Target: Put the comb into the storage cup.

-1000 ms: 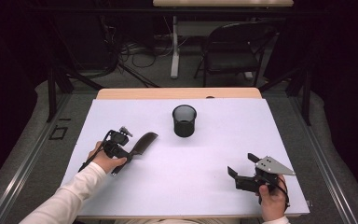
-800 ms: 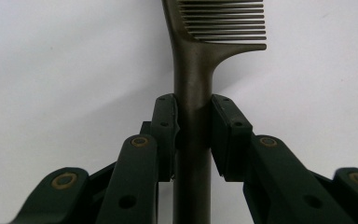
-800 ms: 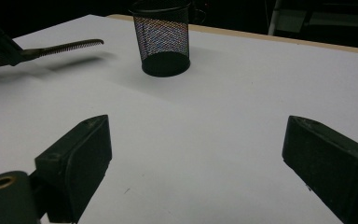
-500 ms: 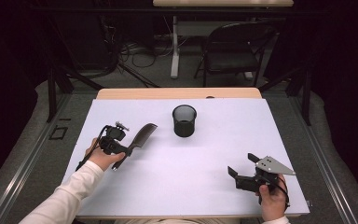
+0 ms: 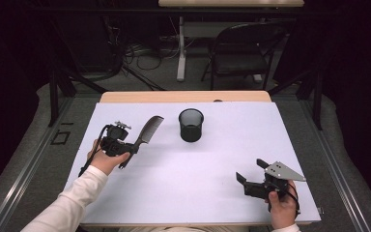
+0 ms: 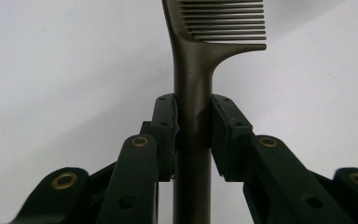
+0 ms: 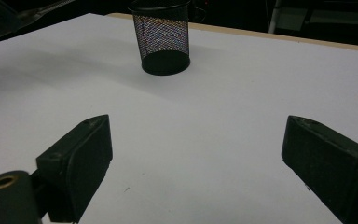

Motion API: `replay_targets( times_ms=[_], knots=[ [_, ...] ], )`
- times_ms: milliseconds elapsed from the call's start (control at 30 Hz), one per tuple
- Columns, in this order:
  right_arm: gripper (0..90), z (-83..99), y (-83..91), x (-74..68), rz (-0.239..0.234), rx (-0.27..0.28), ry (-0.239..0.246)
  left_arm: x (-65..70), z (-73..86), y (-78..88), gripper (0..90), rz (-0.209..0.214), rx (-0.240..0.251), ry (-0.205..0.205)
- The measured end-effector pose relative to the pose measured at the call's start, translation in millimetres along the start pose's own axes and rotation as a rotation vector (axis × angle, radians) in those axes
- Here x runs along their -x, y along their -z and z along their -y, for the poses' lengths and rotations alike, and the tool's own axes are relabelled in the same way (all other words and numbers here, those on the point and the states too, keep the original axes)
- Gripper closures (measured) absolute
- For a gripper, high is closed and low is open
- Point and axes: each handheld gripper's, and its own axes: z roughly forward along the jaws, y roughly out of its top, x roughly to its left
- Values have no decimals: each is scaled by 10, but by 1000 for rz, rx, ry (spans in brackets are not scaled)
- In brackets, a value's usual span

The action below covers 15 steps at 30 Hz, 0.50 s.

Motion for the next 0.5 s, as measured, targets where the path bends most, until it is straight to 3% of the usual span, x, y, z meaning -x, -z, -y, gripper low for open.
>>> replay_targets(
  times_ms=[500],
  knots=[
    [86,2,0,2,-2,-6,-2,120,-63,105,723,23,120,-3]
  ],
)
